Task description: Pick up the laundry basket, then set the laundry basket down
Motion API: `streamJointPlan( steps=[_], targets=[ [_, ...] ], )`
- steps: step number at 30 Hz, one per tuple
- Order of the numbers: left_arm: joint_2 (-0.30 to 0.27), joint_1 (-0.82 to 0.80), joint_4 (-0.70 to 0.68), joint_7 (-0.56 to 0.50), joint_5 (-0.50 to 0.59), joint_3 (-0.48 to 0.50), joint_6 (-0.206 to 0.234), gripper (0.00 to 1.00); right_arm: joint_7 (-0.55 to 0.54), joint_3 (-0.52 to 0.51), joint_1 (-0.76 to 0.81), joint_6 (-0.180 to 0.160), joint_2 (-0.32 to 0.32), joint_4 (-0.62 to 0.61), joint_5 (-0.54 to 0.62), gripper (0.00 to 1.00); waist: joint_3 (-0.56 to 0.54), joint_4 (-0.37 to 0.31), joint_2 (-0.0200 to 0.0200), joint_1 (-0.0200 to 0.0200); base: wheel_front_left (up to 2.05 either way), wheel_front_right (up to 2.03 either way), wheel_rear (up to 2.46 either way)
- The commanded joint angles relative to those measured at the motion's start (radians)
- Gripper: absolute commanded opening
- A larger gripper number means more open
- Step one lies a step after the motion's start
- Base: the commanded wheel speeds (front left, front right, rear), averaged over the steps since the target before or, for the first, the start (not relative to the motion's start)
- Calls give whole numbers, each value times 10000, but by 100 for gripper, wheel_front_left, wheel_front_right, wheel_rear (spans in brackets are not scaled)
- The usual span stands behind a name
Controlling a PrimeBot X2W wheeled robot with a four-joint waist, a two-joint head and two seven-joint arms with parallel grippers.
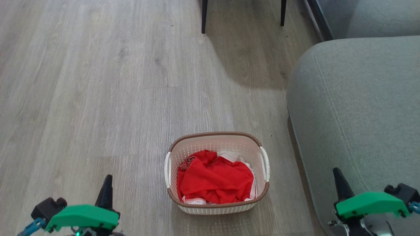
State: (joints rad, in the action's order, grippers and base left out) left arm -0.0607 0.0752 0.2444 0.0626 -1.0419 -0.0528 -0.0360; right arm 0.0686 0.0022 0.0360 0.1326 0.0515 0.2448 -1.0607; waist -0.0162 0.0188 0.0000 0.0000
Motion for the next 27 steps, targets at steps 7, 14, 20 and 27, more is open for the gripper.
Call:
streamJointPlan(
  steps=[7,14,20,27],
  targets=[
    [-123,-726,-231,-260,-979,440,-203,0,-264,-57,-714,-12,207,-252,-974,0,28,-27,0,0,0,0,0],
    [-119,-873,-200,-433,-1646,569,-304,0,-436,-158,-808,-13,212,-221,-1625,0,51,-49,0,0,0,0,0],
    [-114,-1020,-169,-607,-2311,699,-405,0,-609,-261,-902,-14,216,-189,-2274,0,73,-71,0,0,0,0,0],
    [-108,-1191,-133,-812,-3085,852,-522,0,-813,-384,-1012,-15,218,-153,-3029,0,99,-96,0,0,0,0,0]
  ],
)
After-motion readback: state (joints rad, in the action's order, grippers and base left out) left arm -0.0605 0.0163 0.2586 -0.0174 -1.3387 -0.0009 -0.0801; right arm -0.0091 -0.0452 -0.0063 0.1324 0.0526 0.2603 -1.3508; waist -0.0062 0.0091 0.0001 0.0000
